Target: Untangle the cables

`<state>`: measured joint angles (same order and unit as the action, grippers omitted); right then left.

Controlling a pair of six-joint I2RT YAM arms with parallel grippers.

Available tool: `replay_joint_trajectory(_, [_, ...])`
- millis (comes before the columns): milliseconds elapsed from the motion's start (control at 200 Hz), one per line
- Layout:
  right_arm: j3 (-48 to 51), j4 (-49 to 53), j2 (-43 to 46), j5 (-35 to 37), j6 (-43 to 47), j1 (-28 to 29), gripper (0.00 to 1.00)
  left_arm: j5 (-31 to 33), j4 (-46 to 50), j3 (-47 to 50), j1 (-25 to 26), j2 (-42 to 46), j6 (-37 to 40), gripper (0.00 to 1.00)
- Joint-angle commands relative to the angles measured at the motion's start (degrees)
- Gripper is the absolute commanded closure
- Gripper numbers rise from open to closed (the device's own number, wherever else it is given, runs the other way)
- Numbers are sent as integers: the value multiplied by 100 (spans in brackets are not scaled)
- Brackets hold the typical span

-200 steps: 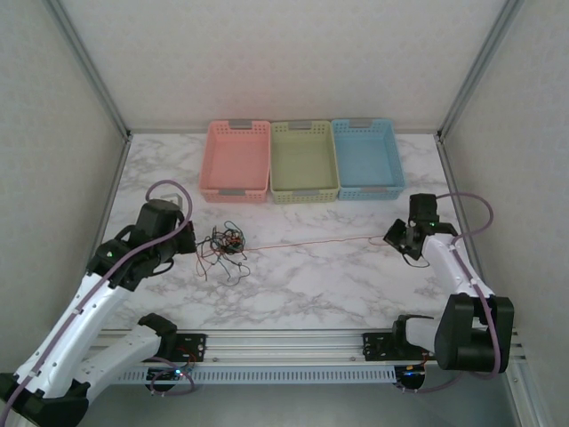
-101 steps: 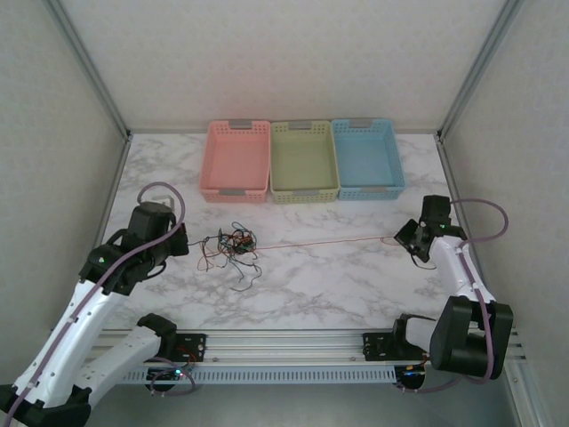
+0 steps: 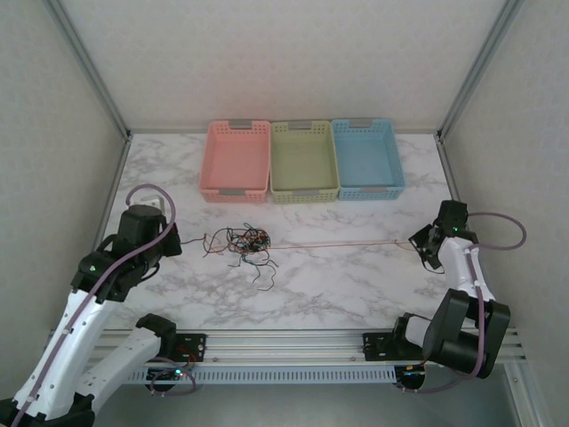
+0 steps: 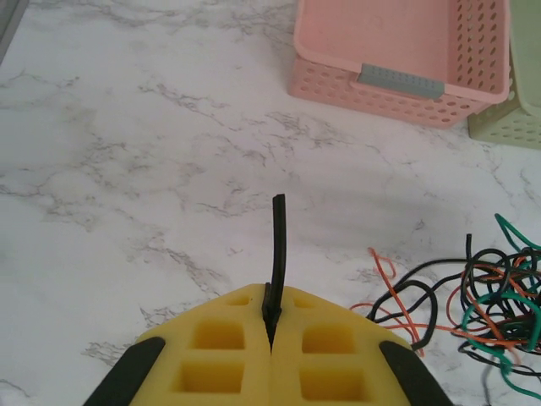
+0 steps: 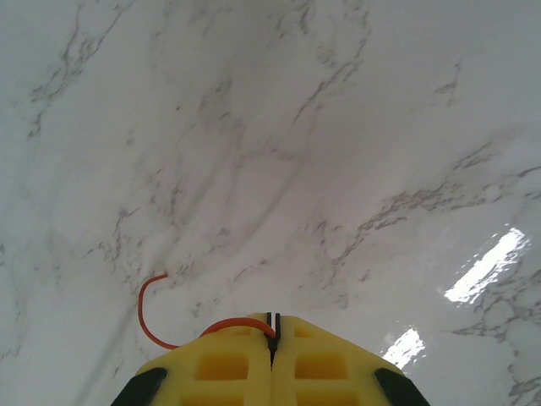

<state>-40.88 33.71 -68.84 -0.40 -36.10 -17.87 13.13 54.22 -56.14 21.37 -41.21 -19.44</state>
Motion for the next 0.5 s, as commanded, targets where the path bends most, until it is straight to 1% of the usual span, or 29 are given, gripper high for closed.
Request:
replay_joint_trajectory(0, [90, -47, -22, 247, -207, -257, 100, 582, 177, -125, -154, 188, 147, 100])
replay_joint_trajectory(195, [109, -68, -46, 88, -268, -375, 100, 774, 198, -156, -280, 322, 219, 100])
replay_joint_trajectory(280, [111, -50, -16, 160, -245, -377, 100, 813, 203, -169, -317, 329, 246, 100])
replay_joint_trajectory(490, [115, -49, -40, 284, -264, -378, 100, 1219, 325, -333, -361, 438, 344, 100])
